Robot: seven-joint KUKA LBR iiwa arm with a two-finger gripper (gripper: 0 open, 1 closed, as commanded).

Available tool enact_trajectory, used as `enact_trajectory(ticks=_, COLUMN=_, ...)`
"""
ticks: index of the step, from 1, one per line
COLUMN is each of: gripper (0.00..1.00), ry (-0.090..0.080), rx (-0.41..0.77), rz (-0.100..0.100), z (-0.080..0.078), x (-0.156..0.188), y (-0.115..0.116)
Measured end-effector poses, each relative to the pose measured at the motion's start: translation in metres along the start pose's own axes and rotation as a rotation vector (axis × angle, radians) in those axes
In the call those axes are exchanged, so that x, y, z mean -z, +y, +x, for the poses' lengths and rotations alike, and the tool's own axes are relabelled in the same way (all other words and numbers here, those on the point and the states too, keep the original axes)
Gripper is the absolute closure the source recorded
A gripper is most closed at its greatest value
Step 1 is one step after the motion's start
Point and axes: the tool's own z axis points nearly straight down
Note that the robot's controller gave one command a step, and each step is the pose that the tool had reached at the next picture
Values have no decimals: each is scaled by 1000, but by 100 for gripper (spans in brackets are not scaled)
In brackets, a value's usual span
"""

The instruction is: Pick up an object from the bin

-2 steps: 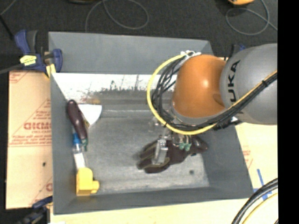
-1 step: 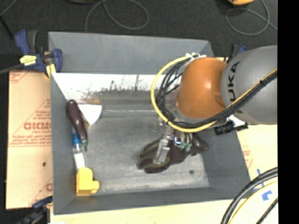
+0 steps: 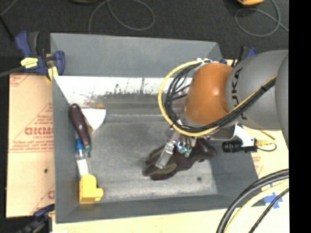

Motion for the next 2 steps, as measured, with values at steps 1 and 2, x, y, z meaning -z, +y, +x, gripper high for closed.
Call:
enact_trajectory(ticks=1, gripper=0, ry=-2, rx=88, rz=0, z=7, x=-36, y=-6)
enact_trajectory(ticks=2, gripper=100, ry=-1, rx=-208, rz=0, z=43, x=-47, y=-42)
